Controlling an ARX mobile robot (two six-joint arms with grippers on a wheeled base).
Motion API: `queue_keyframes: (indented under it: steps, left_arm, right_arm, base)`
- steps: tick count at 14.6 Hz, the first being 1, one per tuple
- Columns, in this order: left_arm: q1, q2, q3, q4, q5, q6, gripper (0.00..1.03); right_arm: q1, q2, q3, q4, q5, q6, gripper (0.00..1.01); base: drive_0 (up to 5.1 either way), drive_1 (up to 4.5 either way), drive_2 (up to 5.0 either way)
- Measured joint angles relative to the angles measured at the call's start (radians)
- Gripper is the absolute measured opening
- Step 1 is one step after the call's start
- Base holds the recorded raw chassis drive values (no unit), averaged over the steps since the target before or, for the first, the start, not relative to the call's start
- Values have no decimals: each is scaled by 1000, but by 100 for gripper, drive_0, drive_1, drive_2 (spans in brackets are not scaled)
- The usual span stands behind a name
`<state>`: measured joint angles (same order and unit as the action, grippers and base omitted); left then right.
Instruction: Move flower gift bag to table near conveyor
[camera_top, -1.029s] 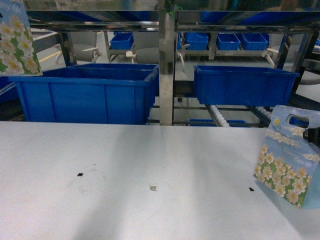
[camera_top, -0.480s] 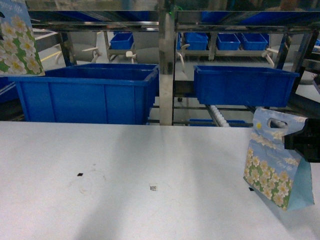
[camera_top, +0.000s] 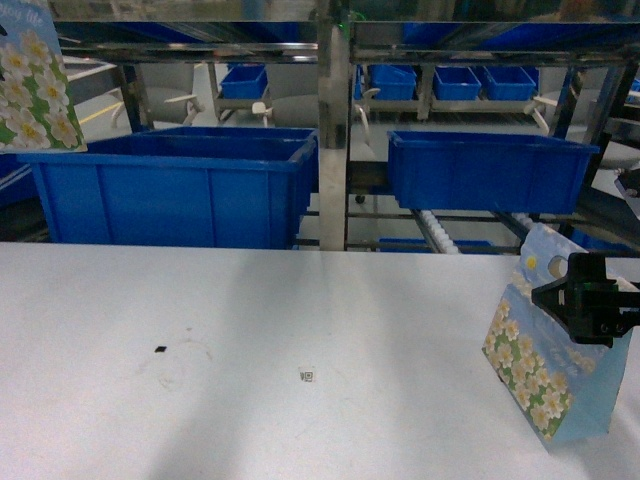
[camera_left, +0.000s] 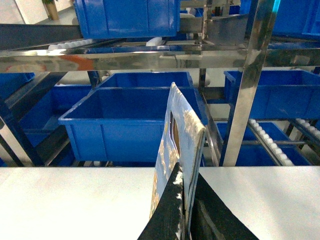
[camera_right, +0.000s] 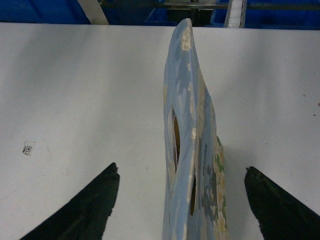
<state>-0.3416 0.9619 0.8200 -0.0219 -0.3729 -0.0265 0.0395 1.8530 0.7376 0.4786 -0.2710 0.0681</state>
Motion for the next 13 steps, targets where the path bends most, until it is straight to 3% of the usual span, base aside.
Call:
queue_keyframes:
  steps: [3, 5, 6, 8, 11, 13]
  left_arm:
    - [0, 0, 0, 0, 0, 0, 2]
    - [0, 0, 0, 1, 0, 0, 2]
    - [0, 0, 0, 0, 0, 0, 2]
    - [0, 0, 0, 1, 0, 0, 2]
    - [25, 95, -3, 103, 28, 7, 2]
    - [38, 163, -56, 198, 5, 10, 2]
  right_arm:
    - [3, -65, -24, -14, -26, 80, 100]
    - [32, -170, -26, -14, -43, 145, 98]
    - [61, -223, -19, -19, -51, 177, 98]
    - [213, -402, 76, -21, -47, 299, 98]
    - [203, -384, 70, -31, -40, 306, 98]
    - [203, -384, 70, -32, -39, 306, 98]
  base:
    - [0, 0, 0]
    - [0, 0, 0]
    - [0, 0, 0]
    - [0, 0, 0]
    - [0, 0, 0]
    - [0, 0, 0]
